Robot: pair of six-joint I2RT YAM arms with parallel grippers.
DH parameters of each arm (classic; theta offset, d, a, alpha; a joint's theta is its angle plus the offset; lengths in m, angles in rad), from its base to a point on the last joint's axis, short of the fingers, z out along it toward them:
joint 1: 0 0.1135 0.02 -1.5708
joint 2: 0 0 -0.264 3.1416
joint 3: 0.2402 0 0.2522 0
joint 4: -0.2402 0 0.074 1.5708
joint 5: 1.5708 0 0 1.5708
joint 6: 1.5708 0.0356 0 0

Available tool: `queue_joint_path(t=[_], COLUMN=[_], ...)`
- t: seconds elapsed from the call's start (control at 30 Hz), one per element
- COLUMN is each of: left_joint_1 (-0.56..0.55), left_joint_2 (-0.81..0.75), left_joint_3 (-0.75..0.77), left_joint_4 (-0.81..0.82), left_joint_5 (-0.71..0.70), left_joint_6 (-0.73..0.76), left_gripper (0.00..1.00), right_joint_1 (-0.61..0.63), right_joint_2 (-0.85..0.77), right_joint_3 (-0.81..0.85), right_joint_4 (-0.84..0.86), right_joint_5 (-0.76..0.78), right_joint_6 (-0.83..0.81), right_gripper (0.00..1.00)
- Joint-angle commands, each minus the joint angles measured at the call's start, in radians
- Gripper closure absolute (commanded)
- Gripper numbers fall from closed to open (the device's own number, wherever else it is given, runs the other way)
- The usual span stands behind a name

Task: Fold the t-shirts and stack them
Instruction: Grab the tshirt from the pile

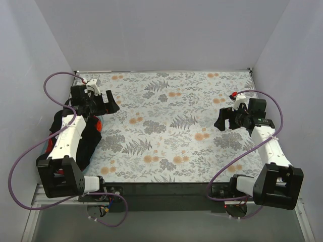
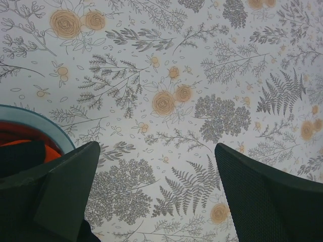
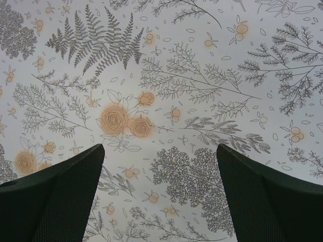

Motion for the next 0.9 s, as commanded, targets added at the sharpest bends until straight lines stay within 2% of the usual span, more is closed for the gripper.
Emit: queue_joint_path(t=[0.0,0.23,0.33,0.37,0.5,0.57,0.6,0.77,0.87], left_joint_1=[0.001,0.001,0.027,0.043,0.193,0.240,0.276,0.392,0.470], left_joint_2=[-0.049,0.041,0.098,0.144,0.208,0.208,0.210,0.234,0.212], left_joint_3=[0.038,0.208,0.331,0.413,0.571,0.601,0.622,0.659,0.627], left_joint_4=[-0.021,-0.163,-0.254,-0.328,-0.491,-0.565,-0.585,-0.723,-0.795], left_joint_5=[0.001,0.035,0.032,0.047,0.063,0.055,0.011,-0.153,-0.181], left_joint_6=[0.042,0.107,0.119,0.127,0.188,0.226,0.242,0.354,0.430], left_gripper=[0.02,0.02,0.02,0.02,0.02,0.02,0.02,0.02,0.02], right_joint_1=[0.001,-0.001,0.001,-0.001,-0.001,0.001,0.001,0.001,0.001], right_joint_2=[-0.015,0.000,0.011,0.014,0.028,0.029,0.037,0.070,0.086], right_joint_3=[0.018,0.029,0.038,0.044,0.047,0.041,0.041,0.055,0.056], right_joint_4=[0.005,-0.010,-0.027,-0.032,-0.044,-0.044,-0.046,-0.052,-0.053], right_joint_5=[-0.033,-0.054,-0.069,-0.082,-0.106,-0.125,-0.129,-0.157,-0.175], right_joint_6=[-0.022,-0.030,-0.044,-0.047,-0.063,-0.067,-0.068,-0.077,-0.079], right_gripper=[0.01,0.02,0.02,0.01,0.01,0.02,0.02,0.02,0.02])
